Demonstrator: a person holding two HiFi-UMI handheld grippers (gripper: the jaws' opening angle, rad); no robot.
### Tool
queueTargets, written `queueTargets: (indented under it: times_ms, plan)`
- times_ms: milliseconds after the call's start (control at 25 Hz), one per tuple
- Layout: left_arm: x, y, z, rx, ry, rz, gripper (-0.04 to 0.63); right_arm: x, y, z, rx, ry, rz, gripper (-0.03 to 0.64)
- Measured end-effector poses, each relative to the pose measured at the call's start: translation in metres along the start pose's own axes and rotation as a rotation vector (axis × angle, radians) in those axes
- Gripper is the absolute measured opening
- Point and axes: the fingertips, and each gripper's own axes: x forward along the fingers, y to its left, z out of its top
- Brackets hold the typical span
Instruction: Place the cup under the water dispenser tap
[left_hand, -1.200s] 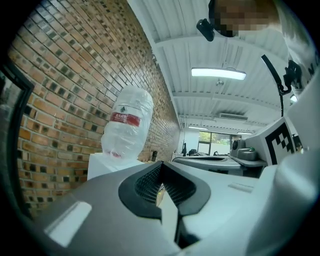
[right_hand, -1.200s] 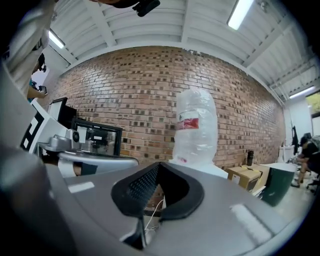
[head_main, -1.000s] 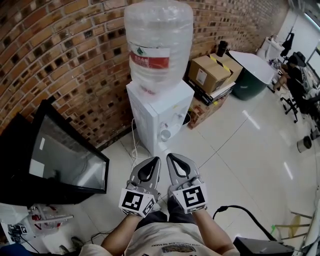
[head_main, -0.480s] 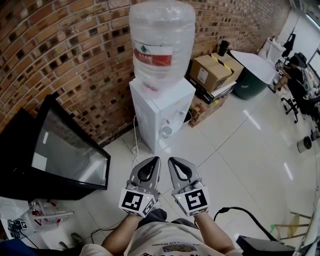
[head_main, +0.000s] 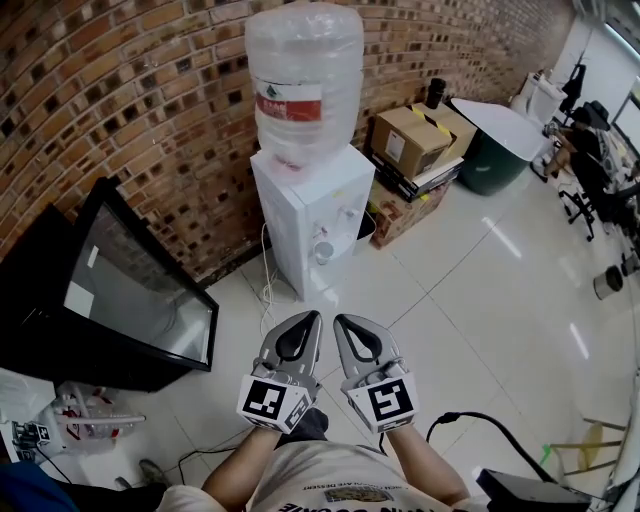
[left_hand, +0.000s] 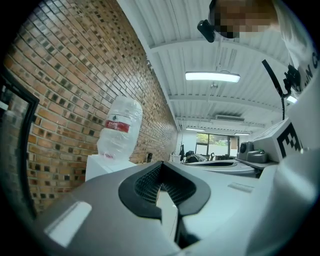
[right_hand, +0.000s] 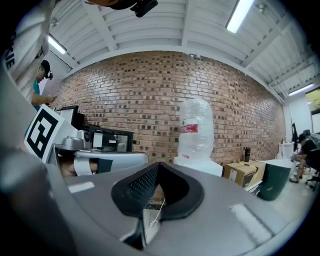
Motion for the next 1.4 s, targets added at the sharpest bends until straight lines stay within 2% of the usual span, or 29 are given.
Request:
queueTargets:
  times_ms: [320,680,1000,1400]
  plan:
    - [-0.033,-0.068,-0.010,0.023,-0.010,-0.008,-0.008,-0.076,0.010,-0.002,0.020,-0.021,0.005,0.006]
    - [-0.084,-0.125,-0.012,0.041,0.004,0.028,-0.008,-0.144,0.038,-0.005,0.047,-0.044,0.039,0.006]
    - [-0.124,-0.144,-0.012,0.047,0.012,0.037,-0.008,-0.178,0.064,-0.006,0.052,-0.045,0.035,0.006]
    - [-0.160,-0.151,-0.004,0.048,0.011,-0.009,-0.008,-0.186,0.100,0.004,0.055,-0.056,0.019,0.006]
